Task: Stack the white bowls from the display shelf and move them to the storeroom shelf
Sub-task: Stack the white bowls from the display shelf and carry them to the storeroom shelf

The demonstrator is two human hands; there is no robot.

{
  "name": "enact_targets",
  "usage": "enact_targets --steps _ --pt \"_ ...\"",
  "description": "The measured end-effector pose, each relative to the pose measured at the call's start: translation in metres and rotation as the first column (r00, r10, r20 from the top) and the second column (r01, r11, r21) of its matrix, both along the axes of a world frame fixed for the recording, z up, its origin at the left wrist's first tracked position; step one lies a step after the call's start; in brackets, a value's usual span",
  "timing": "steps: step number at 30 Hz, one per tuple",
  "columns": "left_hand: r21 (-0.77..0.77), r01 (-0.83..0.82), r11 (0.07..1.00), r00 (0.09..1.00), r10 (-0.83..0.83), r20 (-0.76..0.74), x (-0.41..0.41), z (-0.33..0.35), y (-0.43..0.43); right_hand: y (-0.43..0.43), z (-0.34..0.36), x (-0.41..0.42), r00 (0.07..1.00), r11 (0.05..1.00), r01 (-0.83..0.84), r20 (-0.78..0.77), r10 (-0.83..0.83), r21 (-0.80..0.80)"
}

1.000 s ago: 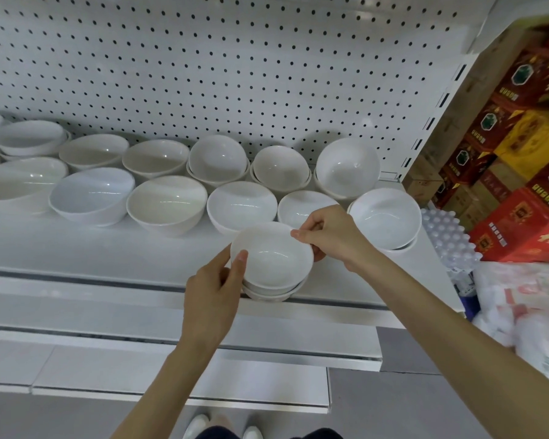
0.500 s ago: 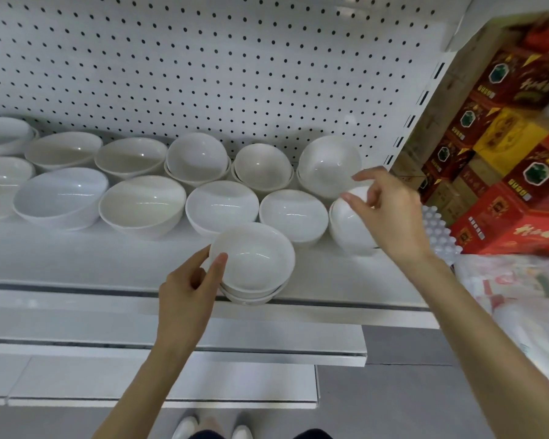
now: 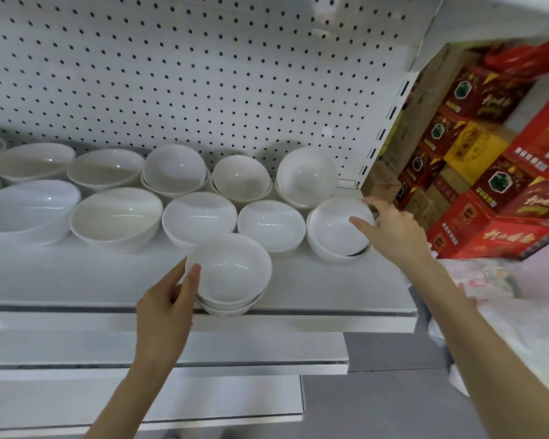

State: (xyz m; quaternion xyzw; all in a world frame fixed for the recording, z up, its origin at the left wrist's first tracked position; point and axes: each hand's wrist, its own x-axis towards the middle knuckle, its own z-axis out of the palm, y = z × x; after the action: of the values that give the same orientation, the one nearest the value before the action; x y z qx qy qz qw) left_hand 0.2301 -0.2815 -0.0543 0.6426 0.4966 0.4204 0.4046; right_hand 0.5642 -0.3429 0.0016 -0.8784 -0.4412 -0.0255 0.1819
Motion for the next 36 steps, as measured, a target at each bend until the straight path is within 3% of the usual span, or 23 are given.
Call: enact_targets --steps 3,8,21,30,32,36 --pt "-0.002 -0.009 1.000 1.000 0.009 0.010 0.001 -0.001 0.000 0.001 0.000 0.005 0.996 1.000 -0.028 -0.082 0.027 -0.013" --pt "-0.021 -0.003 1.000 1.000 0.003 0.012 0.000 -0.002 0.002 0.001 -0.003 0.002 0.941 0.990 -0.077 -0.320 0.111 0.115" --pt "-0.090 0.013 0.996 0.998 -0.007 0.067 -0.003 0.013 0.002 -0.001 0.009 -0.011 0.829 0.931 0.054 -0.537 0.160 0.360" --pt "0.234 -0.104 0.967 0.993 0.112 -0.024 -0.004 0.043 -0.003 -0.003 0.042 -0.081 0.643 0.899 0.009 -0.692 0.330 0.437" --pt "0.220 -0.099 0.971 0.995 0.092 0.041 0.000 0.046 -0.004 -0.002 0.042 -0.099 0.577 0.907 -0.029 -0.734 0.359 0.420" --pt "0.046 0.011 0.999 0.960 -0.023 0.278 0.011 0.046 -0.006 0.002 0.042 -0.130 0.498 0.917 -0.120 -0.776 0.387 0.380"
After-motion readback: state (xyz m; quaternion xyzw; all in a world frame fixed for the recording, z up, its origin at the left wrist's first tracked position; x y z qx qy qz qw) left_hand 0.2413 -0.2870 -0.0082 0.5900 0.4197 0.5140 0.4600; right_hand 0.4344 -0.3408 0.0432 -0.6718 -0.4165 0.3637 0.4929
